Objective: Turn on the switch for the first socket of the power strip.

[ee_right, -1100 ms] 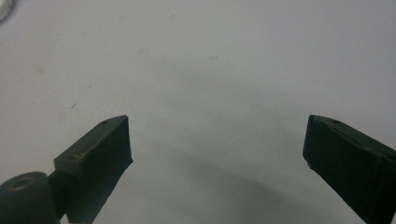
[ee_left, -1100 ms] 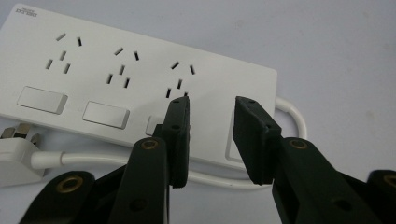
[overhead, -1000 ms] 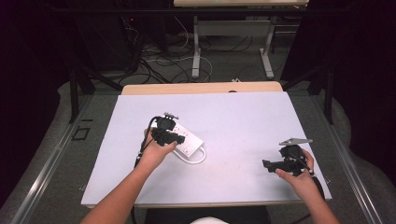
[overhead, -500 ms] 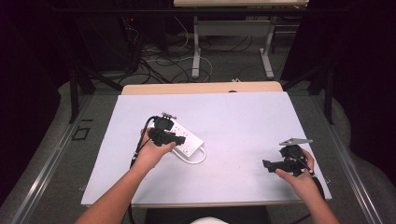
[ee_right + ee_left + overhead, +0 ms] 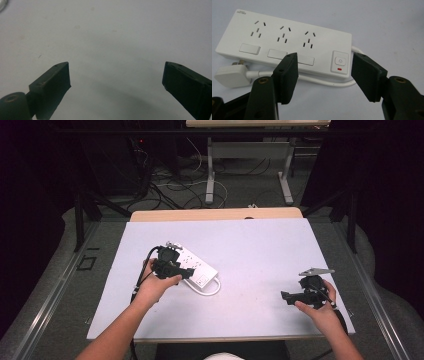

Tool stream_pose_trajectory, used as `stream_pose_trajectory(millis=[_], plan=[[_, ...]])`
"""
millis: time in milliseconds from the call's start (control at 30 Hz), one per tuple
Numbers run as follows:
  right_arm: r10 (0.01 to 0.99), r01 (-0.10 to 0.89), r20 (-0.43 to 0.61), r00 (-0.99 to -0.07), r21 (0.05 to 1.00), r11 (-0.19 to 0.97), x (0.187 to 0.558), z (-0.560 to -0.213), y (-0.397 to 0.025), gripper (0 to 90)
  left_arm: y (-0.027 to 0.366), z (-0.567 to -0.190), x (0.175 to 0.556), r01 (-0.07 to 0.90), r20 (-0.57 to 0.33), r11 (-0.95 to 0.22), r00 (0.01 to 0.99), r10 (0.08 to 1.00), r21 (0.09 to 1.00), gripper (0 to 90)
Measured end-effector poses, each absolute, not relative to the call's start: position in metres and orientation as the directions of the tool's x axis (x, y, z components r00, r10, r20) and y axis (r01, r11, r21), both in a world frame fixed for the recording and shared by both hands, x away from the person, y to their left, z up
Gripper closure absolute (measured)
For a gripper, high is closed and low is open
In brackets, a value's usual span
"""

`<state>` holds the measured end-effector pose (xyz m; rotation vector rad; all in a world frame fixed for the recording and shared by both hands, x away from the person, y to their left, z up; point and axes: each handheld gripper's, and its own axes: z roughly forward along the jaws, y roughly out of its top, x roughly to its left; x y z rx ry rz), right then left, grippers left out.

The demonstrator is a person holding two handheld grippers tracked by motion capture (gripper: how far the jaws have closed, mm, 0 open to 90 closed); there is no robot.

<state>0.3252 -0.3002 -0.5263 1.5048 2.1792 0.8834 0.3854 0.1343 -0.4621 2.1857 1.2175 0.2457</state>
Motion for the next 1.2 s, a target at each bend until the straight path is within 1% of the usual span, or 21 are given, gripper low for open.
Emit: stream_pose_trajectory(millis=[300,433,600,733,900,1033,1167,1200], plan=[[0.924,0.704,0.059,-0.379,0.666,0.246,0.325,-0.526,-0.301,7.2,0.144,-0.462,0.376,0.689,-0.135,-0.376,0.566,0.813,0.619,35.6],[0.923,0.703,0.058,-0.379,0.667,0.247,0.325,-0.526,-0.301,7.2,0.15,-0.461,0.373,0.682,-0.136,-0.359,0.558,0.819,0.637,31.0],[0.924,0.703,0.058,-0.379,0.667,0.247,0.325,-0.526,-0.3,7.2,0.161,-0.459,0.369,0.688,-0.139,-0.337,0.537,0.832,0.643,27.9],[0.924,0.701,0.055,-0.379,0.668,0.248,0.325,-0.526,-0.3,7.2,0.17,-0.457,0.366,0.705,-0.165,-0.3,0.51,0.844,0.642,24.0],[0.924,0.702,0.056,-0.379,0.668,0.248,0.325,-0.526,-0.3,7.2,0.18,-0.455,0.361,0.711,-0.184,-0.268,0.489,0.853,0.65,17.1],[0.924,0.701,0.054,-0.378,0.668,0.248,0.325,-0.526,-0.3,7.2,0.187,-0.454,0.357,0.717,-0.204,-0.237,0.47,0.859,0.655,13.5],[0.924,0.702,0.055,-0.379,0.668,0.248,0.325,-0.526,-0.3,7.1,0.193,-0.455,0.354,0.728,-0.225,-0.217,0.458,0.86,0.651,0.9],[0.925,0.707,0.059,-0.374,0.664,0.244,0.324,-0.525,-0.3,7.2,0.194,-0.456,0.354,0.729,-0.228,-0.213,0.455,0.861,0.651,0.3]])
